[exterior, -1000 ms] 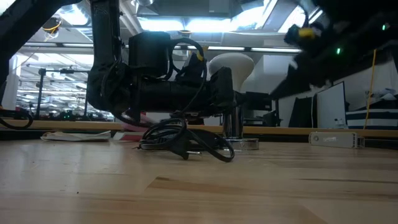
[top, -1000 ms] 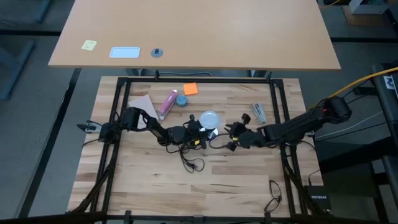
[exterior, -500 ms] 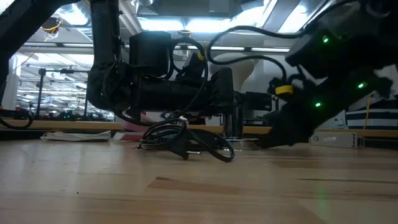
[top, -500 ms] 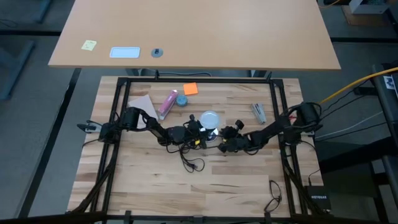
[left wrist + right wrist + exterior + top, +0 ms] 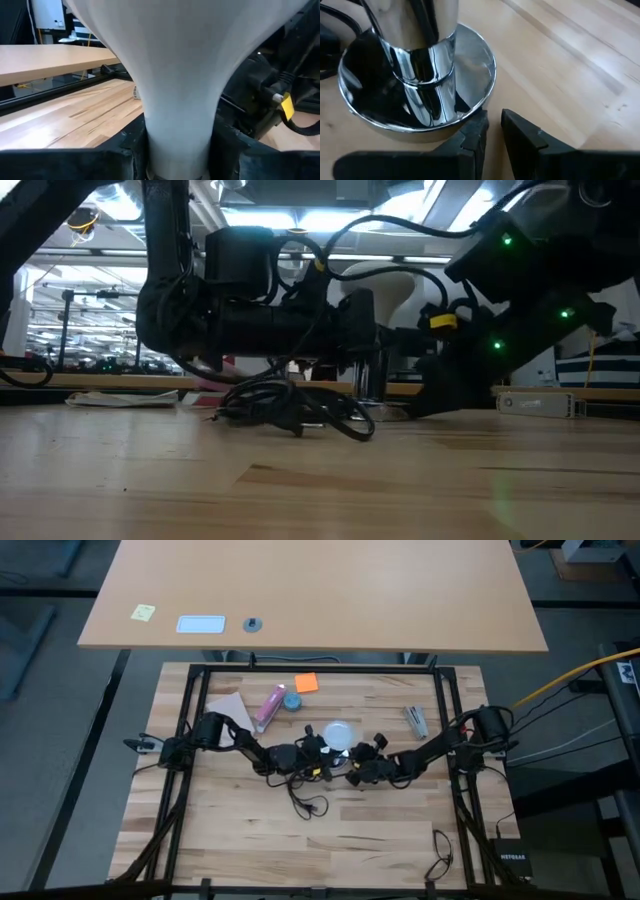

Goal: Screw lightbulb
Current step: Remove the lightbulb from the lamp

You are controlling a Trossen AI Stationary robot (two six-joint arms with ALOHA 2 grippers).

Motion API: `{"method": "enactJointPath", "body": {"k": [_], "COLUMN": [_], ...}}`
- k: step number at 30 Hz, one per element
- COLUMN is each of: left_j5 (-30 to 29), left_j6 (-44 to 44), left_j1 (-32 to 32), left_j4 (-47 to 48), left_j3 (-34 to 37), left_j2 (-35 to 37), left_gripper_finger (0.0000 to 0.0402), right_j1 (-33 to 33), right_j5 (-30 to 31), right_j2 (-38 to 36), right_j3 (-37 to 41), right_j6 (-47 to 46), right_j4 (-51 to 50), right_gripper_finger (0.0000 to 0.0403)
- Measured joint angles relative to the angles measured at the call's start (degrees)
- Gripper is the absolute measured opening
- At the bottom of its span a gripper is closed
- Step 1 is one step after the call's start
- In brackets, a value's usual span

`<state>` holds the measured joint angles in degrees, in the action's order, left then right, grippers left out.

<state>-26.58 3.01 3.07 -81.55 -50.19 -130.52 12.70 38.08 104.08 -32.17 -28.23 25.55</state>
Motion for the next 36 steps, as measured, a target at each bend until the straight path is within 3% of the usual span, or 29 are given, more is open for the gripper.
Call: {"method": "enactJointPath", "body": {"k": [16,21,29,36], "left_j5": [-0.4,-1.8,-1.7,-1.5], "left_j6": [-1.9,-1.8,-1.3,-0.8], "left_j1": [0.2,-0.3,-0.3,0.3], "left_j4": [0.1,1.3,1.9,1.9], "left_j3": [-0.2,-0.3,-0.3,-0.2], "left_j2": [0.1,-0.1,0.0,0.0], "left_gripper_finger": [0.0139,0.0139,0.0139,0.0139], "right_j1": [1.9,2.6,4.4,4.3], "right_j5": [-7.2,-12.2,-9.1,-2.0], "right_j2": [-0.7,-2.0,-2.9,-8.6], "right_j3": [-2.4,-3.4,-2.9,-2.9], "right_j6": [-6.3,-5.5,1.6,3.1], "right_j4": [0.3,7.9,12.8,0.2], "right_gripper_finger": [0.0073,0.0074,0.0074,0.0074]}}
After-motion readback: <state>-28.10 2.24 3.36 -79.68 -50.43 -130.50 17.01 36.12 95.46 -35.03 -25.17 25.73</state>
